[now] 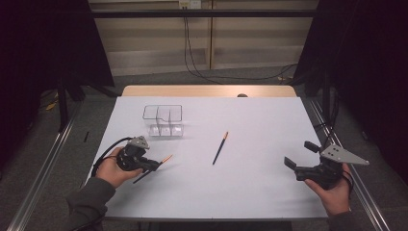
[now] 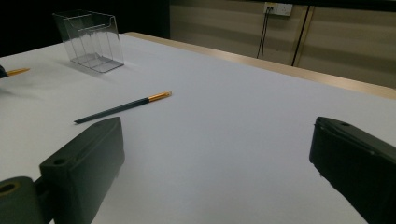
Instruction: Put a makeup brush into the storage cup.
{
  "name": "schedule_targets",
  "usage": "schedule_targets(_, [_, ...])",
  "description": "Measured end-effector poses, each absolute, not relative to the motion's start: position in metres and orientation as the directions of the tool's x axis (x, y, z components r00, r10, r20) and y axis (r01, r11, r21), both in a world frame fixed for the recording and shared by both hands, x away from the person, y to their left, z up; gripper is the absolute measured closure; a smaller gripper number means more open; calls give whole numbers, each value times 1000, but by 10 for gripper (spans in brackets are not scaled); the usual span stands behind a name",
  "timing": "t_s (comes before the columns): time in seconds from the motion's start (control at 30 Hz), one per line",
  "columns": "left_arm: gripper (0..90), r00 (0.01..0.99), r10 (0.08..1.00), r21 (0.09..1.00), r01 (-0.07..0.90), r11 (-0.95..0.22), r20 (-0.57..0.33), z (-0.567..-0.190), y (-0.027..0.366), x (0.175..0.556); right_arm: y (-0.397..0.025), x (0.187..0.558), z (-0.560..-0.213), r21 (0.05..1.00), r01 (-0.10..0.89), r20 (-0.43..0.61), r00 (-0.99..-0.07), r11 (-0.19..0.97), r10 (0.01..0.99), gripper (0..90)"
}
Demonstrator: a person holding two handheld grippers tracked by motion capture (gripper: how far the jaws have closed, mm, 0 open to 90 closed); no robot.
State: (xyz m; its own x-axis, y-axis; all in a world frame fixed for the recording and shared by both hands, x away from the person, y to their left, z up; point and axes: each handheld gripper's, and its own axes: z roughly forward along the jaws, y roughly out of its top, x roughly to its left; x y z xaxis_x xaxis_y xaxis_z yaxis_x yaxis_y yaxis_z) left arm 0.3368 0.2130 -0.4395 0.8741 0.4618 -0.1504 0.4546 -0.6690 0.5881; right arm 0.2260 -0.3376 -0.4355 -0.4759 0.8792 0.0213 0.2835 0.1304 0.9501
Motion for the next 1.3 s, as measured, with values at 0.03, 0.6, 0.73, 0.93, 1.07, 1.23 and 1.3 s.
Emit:
schedule_targets(0.03, [834,868,470,602,463,-650,-160,-439,212,337,-338,226,-436,950,283,20,-477,131,879,28])
schedule_targets(0.6, [833,848,503,717,456,-527,-170,-431,200,341,-339,226,-435,950,285,25,-480,128,877,28])
schedule_targets(0.73, [833,848,503,741,444,-504,-166,-430,197,341,-339,227,-436,950,283,24,-478,128,878,28])
schedule_targets(0.93, [833,846,510,766,429,-478,-155,-426,194,341,-339,228,-436,949,287,21,-480,134,877,28])
schedule_targets(1.07, [833,844,514,787,419,-452,-154,-424,191,341,-339,228,-437,948,288,22,-484,136,875,28])
schedule_targets(1.23, [834,837,523,813,412,-411,-160,-422,189,341,-339,228,-436,949,283,16,-484,139,875,28])
schedule_targets(1.3, [833,832,530,827,408,-387,-162,-421,189,340,-339,228,-436,949,284,19,-484,137,875,28])
